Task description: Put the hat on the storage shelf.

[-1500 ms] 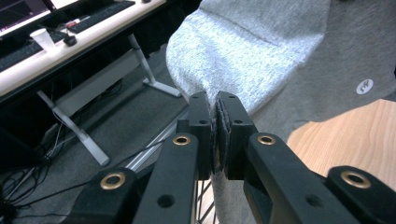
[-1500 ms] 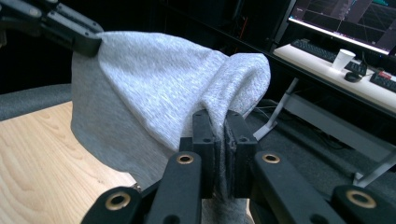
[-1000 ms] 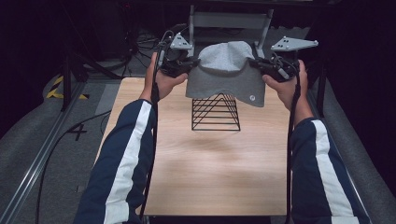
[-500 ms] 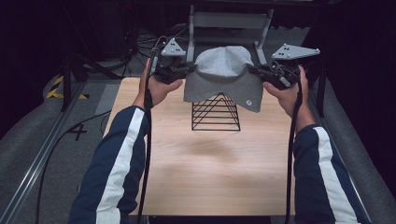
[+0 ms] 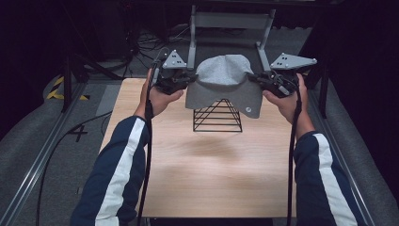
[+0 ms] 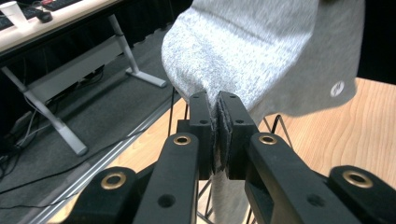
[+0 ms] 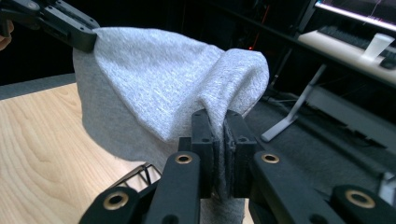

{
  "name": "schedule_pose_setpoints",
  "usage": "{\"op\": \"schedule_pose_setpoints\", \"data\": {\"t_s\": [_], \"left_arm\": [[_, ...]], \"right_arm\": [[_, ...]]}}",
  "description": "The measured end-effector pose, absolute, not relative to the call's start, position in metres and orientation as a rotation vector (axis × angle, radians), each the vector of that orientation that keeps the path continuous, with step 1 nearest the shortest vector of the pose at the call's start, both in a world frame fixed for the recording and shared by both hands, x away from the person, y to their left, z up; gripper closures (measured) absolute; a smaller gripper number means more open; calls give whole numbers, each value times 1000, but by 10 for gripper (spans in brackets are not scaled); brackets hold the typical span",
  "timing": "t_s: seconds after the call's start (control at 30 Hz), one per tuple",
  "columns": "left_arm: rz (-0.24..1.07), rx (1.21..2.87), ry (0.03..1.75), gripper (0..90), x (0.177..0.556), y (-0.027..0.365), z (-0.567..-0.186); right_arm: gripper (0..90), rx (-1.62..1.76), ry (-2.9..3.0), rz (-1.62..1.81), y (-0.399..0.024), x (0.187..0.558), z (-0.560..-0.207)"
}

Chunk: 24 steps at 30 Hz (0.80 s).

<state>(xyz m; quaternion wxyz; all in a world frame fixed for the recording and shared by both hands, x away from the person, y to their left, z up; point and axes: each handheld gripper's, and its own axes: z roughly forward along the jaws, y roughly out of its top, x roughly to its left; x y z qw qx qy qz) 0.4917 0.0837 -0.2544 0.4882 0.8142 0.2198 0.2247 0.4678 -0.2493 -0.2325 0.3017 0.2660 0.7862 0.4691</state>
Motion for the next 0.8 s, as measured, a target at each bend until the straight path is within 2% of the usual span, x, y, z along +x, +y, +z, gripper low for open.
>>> {"op": "schedule_pose_setpoints", "data": {"t_s": [0.8], "left_arm": [[485, 2052, 574, 846, 498, 68, -336]], "right_arm": [[848, 756, 2245, 1185, -252, 473, -314]]}}
